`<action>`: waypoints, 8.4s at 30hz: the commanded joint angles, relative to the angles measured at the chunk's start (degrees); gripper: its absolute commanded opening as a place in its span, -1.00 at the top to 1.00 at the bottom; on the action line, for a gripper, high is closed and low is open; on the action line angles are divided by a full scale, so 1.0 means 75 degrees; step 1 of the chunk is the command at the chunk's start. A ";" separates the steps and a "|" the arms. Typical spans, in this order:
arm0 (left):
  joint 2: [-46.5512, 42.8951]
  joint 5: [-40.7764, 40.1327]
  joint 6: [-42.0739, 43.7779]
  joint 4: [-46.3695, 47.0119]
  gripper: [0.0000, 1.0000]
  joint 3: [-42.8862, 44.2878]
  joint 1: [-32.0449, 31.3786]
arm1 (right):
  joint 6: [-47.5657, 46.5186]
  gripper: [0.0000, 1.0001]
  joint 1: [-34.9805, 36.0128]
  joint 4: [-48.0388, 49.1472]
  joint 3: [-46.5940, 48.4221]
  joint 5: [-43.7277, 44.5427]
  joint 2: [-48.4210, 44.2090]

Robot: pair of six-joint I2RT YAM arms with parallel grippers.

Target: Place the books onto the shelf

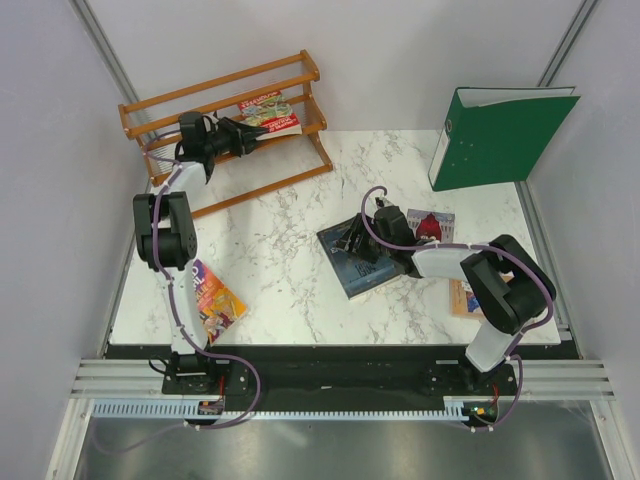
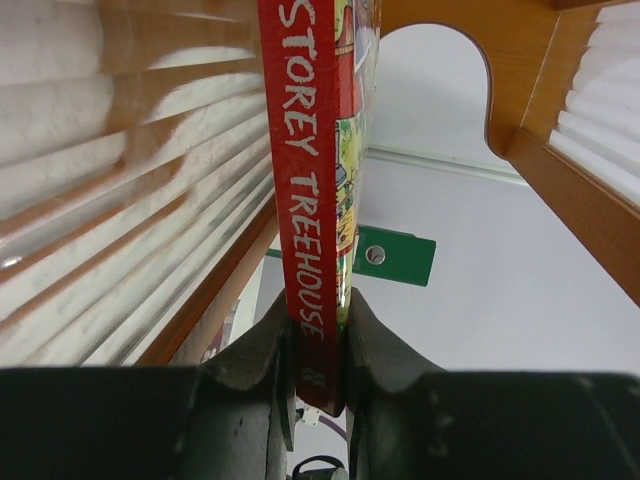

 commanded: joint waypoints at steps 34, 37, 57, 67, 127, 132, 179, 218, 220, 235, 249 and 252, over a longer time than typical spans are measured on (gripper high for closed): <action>-0.1759 -0.1432 0.2407 -0.5501 -0.31 0.0455 0.0247 | 0.0052 -0.30 -0.0064 -0.0299 0.0074 -0.0049 0.0150; -0.1993 -0.1644 0.2724 -0.5713 -0.31 0.0269 0.0246 | 0.0076 -0.30 -0.0075 -0.0287 0.0074 -0.0084 0.0162; -0.5709 -0.3882 0.4157 -0.4613 -0.41 -0.5493 -0.3159 | -0.2501 -0.37 -0.0590 -0.2443 0.0309 0.1779 -0.2228; -0.4281 -0.3918 0.2995 -0.2467 -0.42 -0.6682 -0.5061 | -0.2643 -0.36 -0.0942 -0.2713 0.0191 0.1322 -0.1597; -0.5461 -0.3087 0.4506 -0.0525 -0.39 -0.7887 -0.3164 | -0.0055 1.00 -0.0954 0.2569 -0.0042 -0.5872 0.0138; -0.6037 -0.2454 0.4390 0.1278 -0.39 -0.8872 -0.3128 | 0.1350 1.00 -0.1013 0.4679 -0.0312 -0.6435 0.0126; -0.5358 0.1074 0.1413 0.4728 0.96 -0.7501 -0.3503 | 0.4775 -0.96 -0.1493 1.0951 -0.1754 -0.4327 0.1802; -0.7442 -0.0343 0.4601 -0.0802 0.01 -0.8298 -0.3398 | 0.2537 1.00 -0.1634 0.7319 -0.1731 -0.3999 -0.1068; -0.7607 -0.0367 0.4600 -0.1071 0.04 -0.8357 -0.3410 | 0.2537 1.00 -0.1634 0.7260 -0.1731 -0.3987 -0.1139; -0.8779 -0.0495 0.4389 -0.1154 0.96 -0.9037 -0.3410 | 0.2513 1.00 -0.1622 0.7143 -0.1660 -0.4081 -0.1163; -0.9798 -0.2170 0.3043 -0.0137 0.96 -0.9188 -0.3363 | 0.1343 -0.81 -0.1856 0.5352 -0.1883 -0.3542 -0.2228; -0.9963 -0.2698 0.2539 0.0555 0.96 -0.9447 -0.3304 | 0.0780 -0.86 -0.1915 0.4426 -0.1790 -0.3378 -0.2603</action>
